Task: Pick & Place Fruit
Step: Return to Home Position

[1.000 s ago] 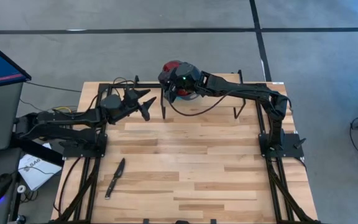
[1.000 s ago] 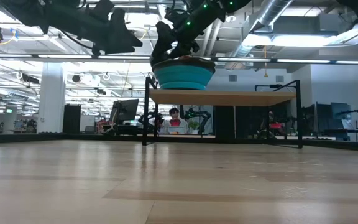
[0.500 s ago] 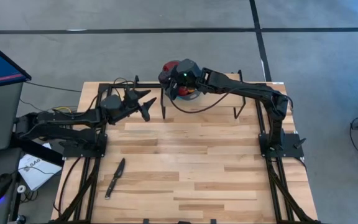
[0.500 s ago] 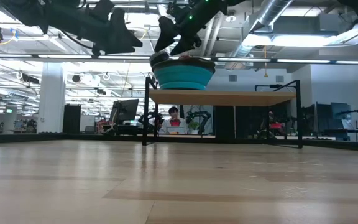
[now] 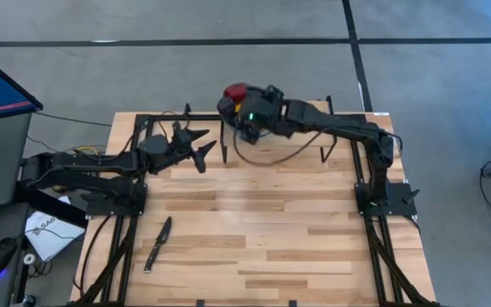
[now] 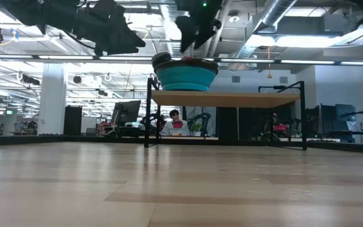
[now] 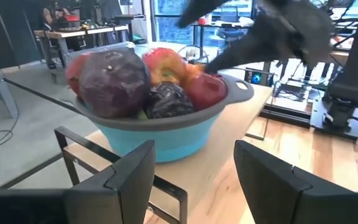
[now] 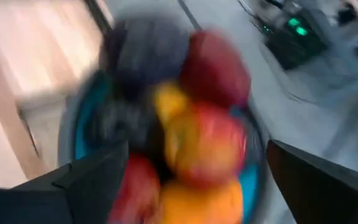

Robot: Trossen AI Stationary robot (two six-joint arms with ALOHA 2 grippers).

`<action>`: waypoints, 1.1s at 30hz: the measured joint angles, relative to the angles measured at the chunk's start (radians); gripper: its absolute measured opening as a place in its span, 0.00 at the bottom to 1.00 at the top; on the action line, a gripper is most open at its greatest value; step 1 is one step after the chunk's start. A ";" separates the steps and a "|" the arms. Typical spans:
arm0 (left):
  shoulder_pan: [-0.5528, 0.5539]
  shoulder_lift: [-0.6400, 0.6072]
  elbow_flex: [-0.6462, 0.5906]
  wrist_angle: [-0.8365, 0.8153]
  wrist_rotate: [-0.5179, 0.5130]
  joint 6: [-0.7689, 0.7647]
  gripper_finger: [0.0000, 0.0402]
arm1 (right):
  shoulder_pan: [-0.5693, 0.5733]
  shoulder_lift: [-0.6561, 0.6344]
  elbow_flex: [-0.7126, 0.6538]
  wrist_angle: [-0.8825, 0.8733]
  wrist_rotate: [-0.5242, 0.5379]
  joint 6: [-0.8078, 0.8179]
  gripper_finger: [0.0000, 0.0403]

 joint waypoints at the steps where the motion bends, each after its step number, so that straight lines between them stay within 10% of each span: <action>1: -0.003 0.000 -0.003 -0.001 0.000 0.000 0.53 | 0.020 -0.003 -0.001 -0.056 0.034 0.009 0.91; 8: -0.008 0.000 -0.033 0.001 -0.003 -0.007 0.53 | 0.180 -0.056 0.001 -0.387 0.205 0.132 0.77; 15: -0.022 0.000 -0.048 -0.002 0.036 -0.017 0.53 | 0.323 -0.208 -0.092 -0.592 0.000 0.171 0.68; 33: -0.061 0.000 -0.048 0.009 0.065 -0.019 0.53 | 0.479 -1.317 -1.361 0.586 -0.233 0.234 0.44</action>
